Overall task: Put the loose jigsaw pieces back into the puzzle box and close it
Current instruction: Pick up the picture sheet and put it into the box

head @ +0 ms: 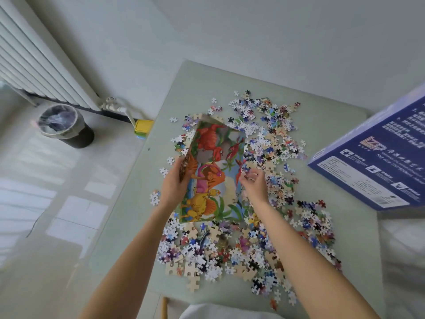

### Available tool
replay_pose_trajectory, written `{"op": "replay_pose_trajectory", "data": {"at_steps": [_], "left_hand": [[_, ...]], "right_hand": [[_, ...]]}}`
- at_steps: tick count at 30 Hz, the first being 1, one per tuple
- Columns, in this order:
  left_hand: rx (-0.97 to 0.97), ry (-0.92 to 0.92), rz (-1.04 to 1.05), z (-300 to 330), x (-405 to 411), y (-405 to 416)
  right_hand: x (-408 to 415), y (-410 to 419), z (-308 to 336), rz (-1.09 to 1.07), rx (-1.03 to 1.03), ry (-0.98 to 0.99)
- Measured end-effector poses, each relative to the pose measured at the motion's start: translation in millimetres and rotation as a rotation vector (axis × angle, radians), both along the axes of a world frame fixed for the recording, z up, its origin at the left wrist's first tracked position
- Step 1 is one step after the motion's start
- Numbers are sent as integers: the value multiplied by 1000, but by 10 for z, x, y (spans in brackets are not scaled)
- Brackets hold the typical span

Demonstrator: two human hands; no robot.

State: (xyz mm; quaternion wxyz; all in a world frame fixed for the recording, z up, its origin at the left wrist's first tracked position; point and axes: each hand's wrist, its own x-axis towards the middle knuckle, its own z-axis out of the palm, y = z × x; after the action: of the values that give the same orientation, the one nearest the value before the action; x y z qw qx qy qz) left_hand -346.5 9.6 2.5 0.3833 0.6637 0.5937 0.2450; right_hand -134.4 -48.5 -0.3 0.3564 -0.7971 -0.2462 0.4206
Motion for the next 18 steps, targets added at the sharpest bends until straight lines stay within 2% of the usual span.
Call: {"op": "replay_pose_trajectory", "data": {"at_steps": [4,6,7,10,12,15,18], "left_hand": [[130,-183,-140,354,72,-5],[149,-251,-183,547,177,-10],[152,-280,-201,626,247,-22],[155,-313,-227,905,583,-103],[168,-293,-176,1033,788,-98],[279,-249,-130,1314,1191,-128],[379,-276,-182,1679,1606,-197]], "right_hand": [[264,-86,295,-19,122,210],[447,-190,485,0,206,228],[534,-257,587,28,240,184],[826,-525,920,95,304,-105],[990,-651,1098,101,296,-271],[1312,-902,1481,112,276,-505],[1611,-1135,1931,90,289,-708]]}}
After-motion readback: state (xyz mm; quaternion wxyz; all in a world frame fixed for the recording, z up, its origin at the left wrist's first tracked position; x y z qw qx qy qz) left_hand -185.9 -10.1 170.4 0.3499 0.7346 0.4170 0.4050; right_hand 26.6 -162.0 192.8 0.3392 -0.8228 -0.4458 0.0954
